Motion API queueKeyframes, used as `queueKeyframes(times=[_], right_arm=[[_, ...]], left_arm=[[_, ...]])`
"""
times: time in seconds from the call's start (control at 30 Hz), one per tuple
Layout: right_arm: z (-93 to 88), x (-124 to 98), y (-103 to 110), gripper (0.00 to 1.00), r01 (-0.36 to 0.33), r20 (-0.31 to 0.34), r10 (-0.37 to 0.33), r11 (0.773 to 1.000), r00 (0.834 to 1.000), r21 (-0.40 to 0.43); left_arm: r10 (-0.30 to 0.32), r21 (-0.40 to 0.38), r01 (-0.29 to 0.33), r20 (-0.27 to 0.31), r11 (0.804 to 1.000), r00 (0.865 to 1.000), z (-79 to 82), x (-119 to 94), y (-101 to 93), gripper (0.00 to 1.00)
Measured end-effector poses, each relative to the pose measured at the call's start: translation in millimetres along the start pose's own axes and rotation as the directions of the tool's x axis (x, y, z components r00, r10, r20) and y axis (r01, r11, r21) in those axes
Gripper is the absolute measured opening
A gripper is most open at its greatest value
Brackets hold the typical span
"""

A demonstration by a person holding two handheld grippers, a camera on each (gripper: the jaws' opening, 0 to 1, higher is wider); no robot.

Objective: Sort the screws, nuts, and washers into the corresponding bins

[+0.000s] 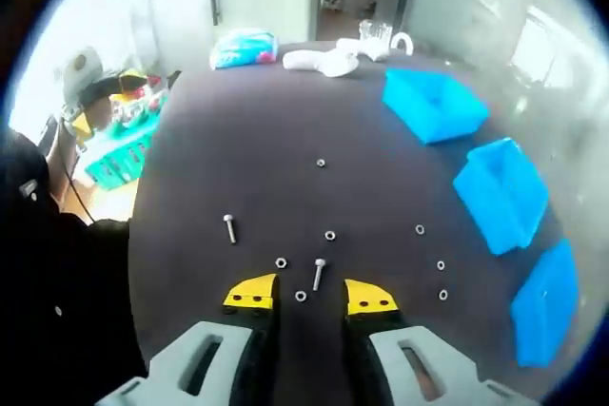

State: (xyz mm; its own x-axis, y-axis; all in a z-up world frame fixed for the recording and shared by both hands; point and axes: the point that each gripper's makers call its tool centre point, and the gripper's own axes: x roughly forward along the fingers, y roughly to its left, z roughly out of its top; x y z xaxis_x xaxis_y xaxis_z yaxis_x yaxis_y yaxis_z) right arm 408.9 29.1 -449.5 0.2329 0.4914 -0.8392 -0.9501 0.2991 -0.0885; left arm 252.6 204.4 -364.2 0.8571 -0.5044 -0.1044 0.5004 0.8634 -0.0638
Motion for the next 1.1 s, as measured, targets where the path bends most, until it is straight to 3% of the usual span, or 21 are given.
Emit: queueKeyframes(times=[0.53,0.77,0.87,1.1], right_arm=[[-1.1,18.4,-5.0,0.12,-0.037,-0.059,0.037,0.999,0.998,0.000],[-3.7,20.5,-4.3,0.08,-0.047,-0.079,0.047,0.999,0.996,0.004],[-3.9,20.2,-0.4,0.00,-0.058,-0.086,0.058,0.998,0.995,0.002],[-4.0,18.0,2.7,0.00,-0.056,-0.092,0.055,0.998,0.994,-0.011]], left_arm=[[0.012,-0.010,-0.012,-0.003,1.000,1.000,-2.7,-2.4,3.8,0.51],[0.013,-0.011,-0.013,-0.001,1.000,1.000,-2.8,-4.1,4.6,0.51],[0.013,-0.010,-0.013,0.000,1.000,1.000,-2.1,-4.8,4.4,0.51],[0.015,-0.008,-0.014,0.005,1.000,1.000,0.0,-6.0,4.1,0.51]])
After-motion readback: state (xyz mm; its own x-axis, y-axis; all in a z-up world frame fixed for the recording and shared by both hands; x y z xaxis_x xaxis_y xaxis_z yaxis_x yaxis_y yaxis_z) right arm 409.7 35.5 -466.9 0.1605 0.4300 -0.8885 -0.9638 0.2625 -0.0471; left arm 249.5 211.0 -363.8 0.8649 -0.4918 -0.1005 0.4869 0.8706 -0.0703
